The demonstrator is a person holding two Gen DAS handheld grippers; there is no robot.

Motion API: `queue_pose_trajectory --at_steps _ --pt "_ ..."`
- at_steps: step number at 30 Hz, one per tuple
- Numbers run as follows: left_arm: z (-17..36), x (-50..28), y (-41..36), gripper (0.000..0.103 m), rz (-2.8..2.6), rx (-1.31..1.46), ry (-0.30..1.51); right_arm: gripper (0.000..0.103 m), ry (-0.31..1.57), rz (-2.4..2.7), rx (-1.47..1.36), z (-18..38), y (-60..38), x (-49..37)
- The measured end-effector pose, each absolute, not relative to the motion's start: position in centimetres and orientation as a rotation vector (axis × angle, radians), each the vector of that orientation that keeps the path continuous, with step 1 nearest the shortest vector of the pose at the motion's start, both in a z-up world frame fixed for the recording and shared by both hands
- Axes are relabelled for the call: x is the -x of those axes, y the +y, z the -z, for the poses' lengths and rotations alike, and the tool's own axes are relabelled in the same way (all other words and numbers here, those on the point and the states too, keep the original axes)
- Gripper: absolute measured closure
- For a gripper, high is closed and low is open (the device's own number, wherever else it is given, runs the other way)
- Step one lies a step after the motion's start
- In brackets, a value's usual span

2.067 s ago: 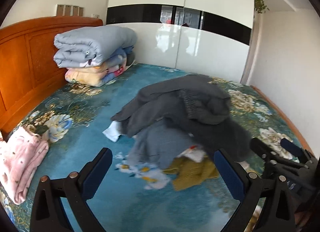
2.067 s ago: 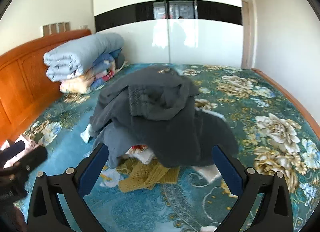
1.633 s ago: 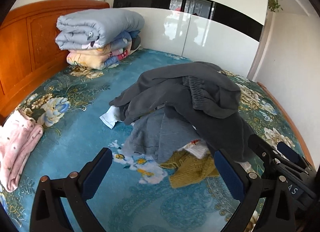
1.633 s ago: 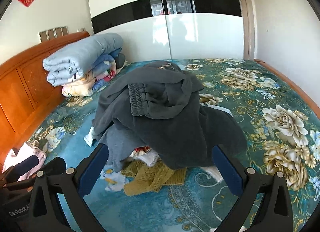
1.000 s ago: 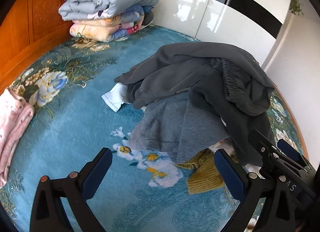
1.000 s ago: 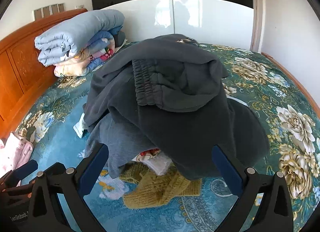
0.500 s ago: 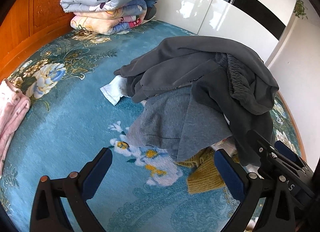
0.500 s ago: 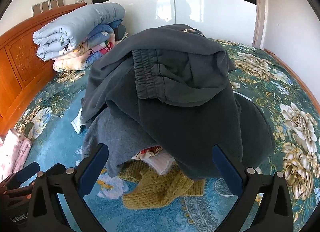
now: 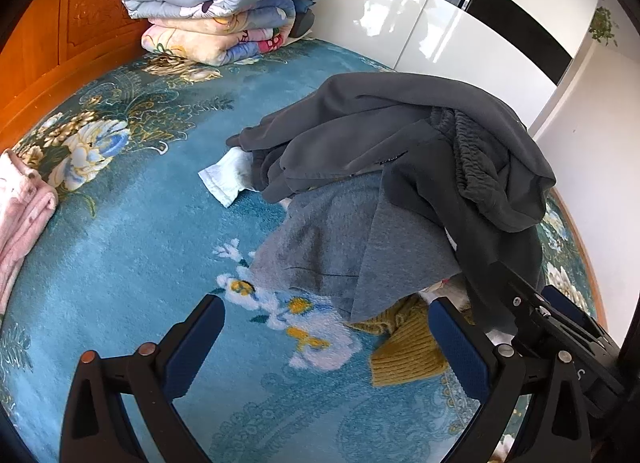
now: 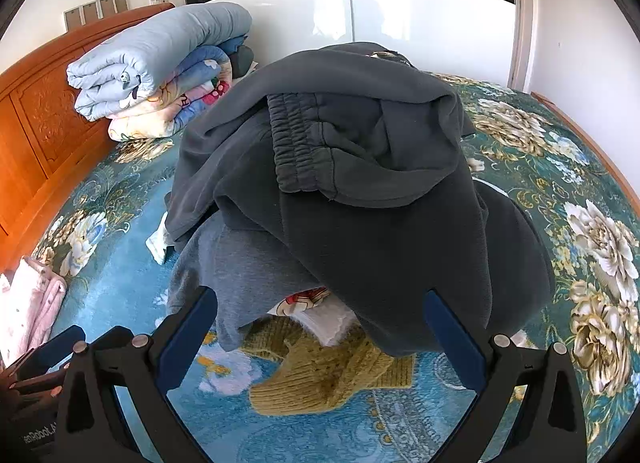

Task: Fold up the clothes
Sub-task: 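Reach both grippers toward the heap of dark grey clothes, then grasp the dark grey sweatpants waistband with the right gripper and lift it off the heap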

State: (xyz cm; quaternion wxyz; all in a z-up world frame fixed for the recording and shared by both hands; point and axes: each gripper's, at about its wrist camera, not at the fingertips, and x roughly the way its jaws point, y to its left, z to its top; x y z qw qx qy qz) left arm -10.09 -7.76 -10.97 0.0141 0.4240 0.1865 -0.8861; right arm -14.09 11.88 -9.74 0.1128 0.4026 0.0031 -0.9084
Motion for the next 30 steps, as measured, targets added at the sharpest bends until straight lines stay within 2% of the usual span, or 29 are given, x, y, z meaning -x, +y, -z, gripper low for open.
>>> queue_pose_trajectory --at_steps 5,10,14,16,18,19,20,24,25,26,30 --pt "11.4 9.8 -8.3 0.000 2.749 -1.343 0.604 0.000 0.030 2.658 -1.179 9.8 11.4 14.1" --pt "11.8 6.3 -10.3 0.000 2.766 -1.292 0.554 0.000 0.193 2.688 -1.114 9.1 10.2 15.3" --pt "12.3 2.5 -12.6 0.000 2.756 -1.225 0.581 0.000 0.409 2.702 -1.097 9.5 8.5 18.3" --pt "12.4 1.0 -13.5 0.000 2.752 -1.197 0.588 0.002 0.616 2.718 -1.053 9.9 7.1 19.7" --pt "12.5 0.1 -14.2 0.000 2.746 -1.174 0.574 0.017 0.794 2.728 -1.048 10.6 6.2 21.2" --pt "12.5 -0.1 -14.5 0.000 2.738 -1.170 0.579 0.034 0.867 2.720 -1.076 11.1 5.8 22.1" --pt "12.5 -0.2 -14.7 0.000 2.729 -1.166 0.586 0.039 0.909 2.692 -1.122 11.7 5.4 22.8" --pt "12.1 -0.7 -15.9 0.000 2.713 -1.148 0.619 0.043 1.149 2.623 -1.114 13.0 3.3 23.7" --pt "12.0 -0.8 -16.3 0.000 2.706 -1.140 0.619 0.056 1.177 2.616 -1.114 12.8 3.0 24.0" --pt "11.8 -1.0 -16.6 0.000 2.699 -1.131 0.624 0.066 1.125 2.617 -1.141 12.1 3.1 24.5" --pt "11.1 -2.1 -18.5 0.000 2.676 -1.098 0.733 0.079 0.647 2.729 -1.186 6.3 5.4 25.5"
